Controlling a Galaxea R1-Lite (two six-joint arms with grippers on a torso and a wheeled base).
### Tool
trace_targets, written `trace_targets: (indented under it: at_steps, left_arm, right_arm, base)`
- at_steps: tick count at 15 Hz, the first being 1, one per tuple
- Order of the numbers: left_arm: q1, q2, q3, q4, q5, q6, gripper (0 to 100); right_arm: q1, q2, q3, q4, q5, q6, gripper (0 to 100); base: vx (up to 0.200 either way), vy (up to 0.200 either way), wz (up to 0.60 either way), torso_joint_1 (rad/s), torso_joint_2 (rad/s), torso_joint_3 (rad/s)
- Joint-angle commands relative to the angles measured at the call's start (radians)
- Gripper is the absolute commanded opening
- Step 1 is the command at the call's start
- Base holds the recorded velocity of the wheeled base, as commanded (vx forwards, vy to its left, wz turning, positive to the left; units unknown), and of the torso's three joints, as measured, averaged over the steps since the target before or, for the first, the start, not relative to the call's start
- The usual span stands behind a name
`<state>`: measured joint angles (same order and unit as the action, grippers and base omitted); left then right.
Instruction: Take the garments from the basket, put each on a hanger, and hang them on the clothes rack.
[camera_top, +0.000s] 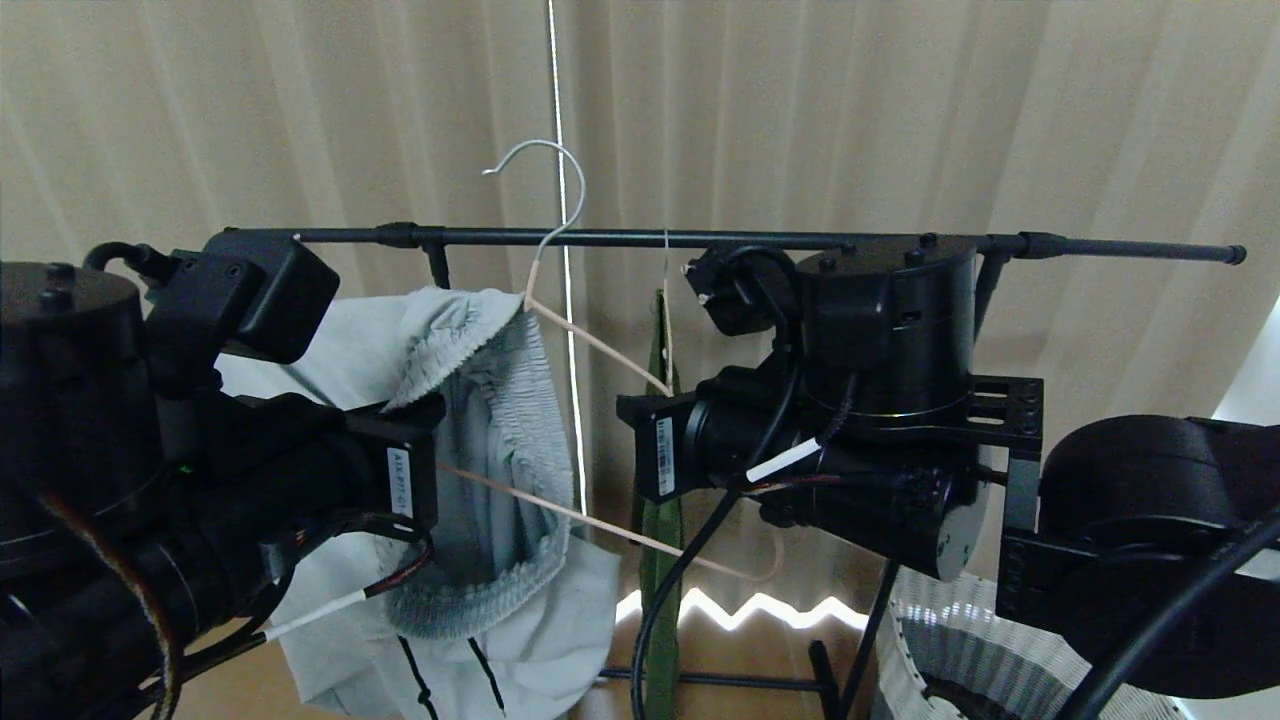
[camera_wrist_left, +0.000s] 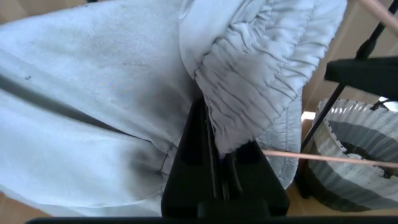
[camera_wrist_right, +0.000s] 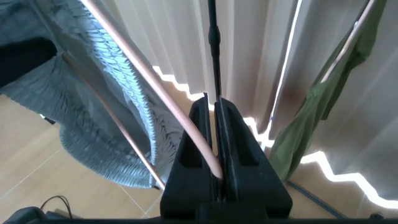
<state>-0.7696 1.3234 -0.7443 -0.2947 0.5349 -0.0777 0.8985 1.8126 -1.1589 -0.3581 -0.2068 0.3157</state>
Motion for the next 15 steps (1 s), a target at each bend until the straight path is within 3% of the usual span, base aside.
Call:
trace_targets:
  at_steps: [1,2,9,15]
  left_arm:
    - [-0.016,-0.007,0.011,-0.001,0.000,-0.004,0]
    - [-0.036,-0.020,0.016,-0.001,0.000,-0.005,100]
    - [-0.063,-0.099,0.046,-0.001,-0.004,0.012,100]
    - [-0.071,-0.174,0.089,-0.001,-0.004,0.072,100]
  right_arm:
    - [0.000,-0.006,0.001,-0.001,0.000,0.000,0]
    - [0.000,-0.006,0.002,-0.001,0.000,0.000,0]
    - [-0.036,-0.029,0.005,-0.001,0.000,-0.033,0]
    - [-0.147,-0.088,0.039,0.002,0.004,-0.092,0]
  base:
    - [0.000,0.000,0.00,0.000,0.00,0.000]
    - [0.000,0.000,0.00,0.000,0.00,0.000]
    - [0.000,0.000,0.00,0.000,0.00,0.000]
    - [0.000,0.000,0.00,0.000,0.00,0.000]
